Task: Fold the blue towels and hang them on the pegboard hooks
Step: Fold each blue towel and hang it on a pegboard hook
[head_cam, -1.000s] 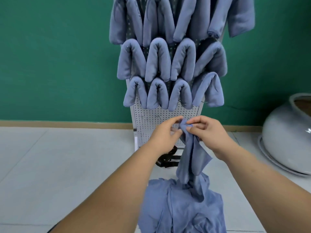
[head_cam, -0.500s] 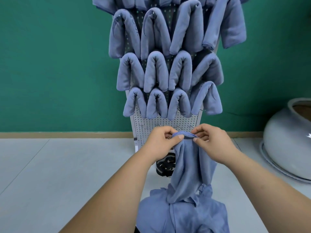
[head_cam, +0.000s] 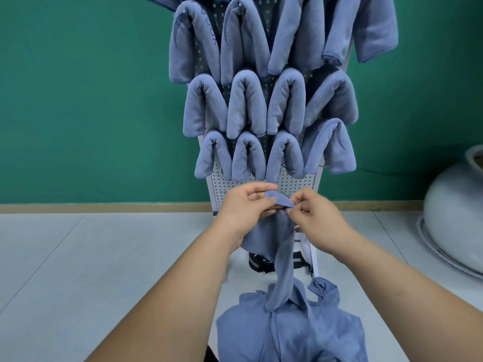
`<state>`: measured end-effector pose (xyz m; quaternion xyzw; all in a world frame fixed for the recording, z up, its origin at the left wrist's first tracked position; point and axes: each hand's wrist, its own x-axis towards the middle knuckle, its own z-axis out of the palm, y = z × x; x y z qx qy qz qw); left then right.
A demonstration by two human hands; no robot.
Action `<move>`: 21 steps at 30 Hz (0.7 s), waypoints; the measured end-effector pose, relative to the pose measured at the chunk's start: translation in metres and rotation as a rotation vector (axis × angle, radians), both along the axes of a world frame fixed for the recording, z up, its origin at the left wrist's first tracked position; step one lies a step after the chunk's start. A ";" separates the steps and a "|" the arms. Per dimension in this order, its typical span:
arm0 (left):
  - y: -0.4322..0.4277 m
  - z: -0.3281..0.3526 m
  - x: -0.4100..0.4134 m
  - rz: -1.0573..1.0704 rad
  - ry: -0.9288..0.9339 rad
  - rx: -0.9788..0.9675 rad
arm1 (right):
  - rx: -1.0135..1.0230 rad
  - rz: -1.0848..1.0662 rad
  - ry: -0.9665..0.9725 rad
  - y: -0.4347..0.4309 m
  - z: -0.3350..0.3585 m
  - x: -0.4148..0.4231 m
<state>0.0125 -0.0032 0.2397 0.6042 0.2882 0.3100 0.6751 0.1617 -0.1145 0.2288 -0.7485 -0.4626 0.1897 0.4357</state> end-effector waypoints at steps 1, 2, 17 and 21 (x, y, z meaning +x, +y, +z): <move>0.003 0.001 -0.001 0.003 0.020 0.051 | 0.014 -0.009 0.018 0.001 0.001 0.003; 0.005 0.002 -0.003 0.003 0.050 0.116 | 0.028 -0.013 0.012 0.001 0.003 0.005; 0.016 -0.005 0.025 0.114 0.388 0.905 | -0.071 -0.110 -0.722 -0.012 0.009 0.036; 0.020 -0.010 0.034 0.180 0.445 0.873 | -0.182 -0.254 -0.871 -0.012 0.011 0.046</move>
